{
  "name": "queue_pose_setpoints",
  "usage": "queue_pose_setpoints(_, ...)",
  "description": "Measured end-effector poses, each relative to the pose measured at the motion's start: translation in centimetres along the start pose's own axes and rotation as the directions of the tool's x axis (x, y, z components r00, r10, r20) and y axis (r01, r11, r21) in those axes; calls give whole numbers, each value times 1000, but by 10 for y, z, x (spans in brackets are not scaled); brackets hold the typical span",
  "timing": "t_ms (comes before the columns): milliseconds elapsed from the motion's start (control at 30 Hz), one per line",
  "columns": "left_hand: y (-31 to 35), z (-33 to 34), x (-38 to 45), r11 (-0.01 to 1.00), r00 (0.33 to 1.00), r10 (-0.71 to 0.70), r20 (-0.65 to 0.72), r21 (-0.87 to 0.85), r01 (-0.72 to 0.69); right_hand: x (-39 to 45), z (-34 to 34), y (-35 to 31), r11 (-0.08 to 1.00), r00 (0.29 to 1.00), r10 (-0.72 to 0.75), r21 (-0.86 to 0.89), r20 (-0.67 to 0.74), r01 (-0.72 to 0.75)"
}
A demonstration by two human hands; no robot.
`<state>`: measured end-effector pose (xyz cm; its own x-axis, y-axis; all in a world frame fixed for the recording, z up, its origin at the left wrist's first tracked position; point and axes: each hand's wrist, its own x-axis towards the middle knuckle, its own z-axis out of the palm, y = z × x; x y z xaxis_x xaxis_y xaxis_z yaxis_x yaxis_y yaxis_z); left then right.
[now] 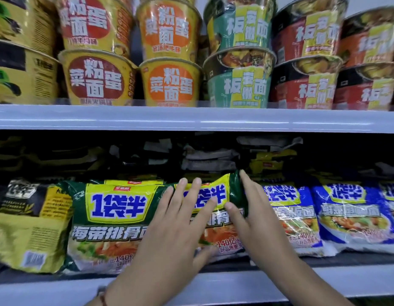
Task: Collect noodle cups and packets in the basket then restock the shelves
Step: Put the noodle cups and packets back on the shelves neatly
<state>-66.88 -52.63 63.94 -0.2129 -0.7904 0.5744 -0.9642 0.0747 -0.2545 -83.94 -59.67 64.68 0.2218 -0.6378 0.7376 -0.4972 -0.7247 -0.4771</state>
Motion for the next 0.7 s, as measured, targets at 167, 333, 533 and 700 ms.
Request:
queue_pose_setpoints(167, -3, 12, 10, 998, 999, 26, 28, 52, -28, 8, 7, 5, 913, 974, -210, -339, 88, 227)
queue_pose_setpoints(333, -3, -1, 20, 981, 999, -13, 35, 193, 6, 2, 14, 29, 727, 925, -233, -578, 300, 371)
queue_pose_setpoints(533, -6, -10, 22, 952, 990, -57, 128, 305, 16, -3, 1, 32, 648, 908, -215, -643, 360, 408)
queue_pose_setpoints(700, -16, -4, 19, 970, 988, 66, 142, 222, -97, 9, -4, 36, 591, 843, -291, -608, 453, 530)
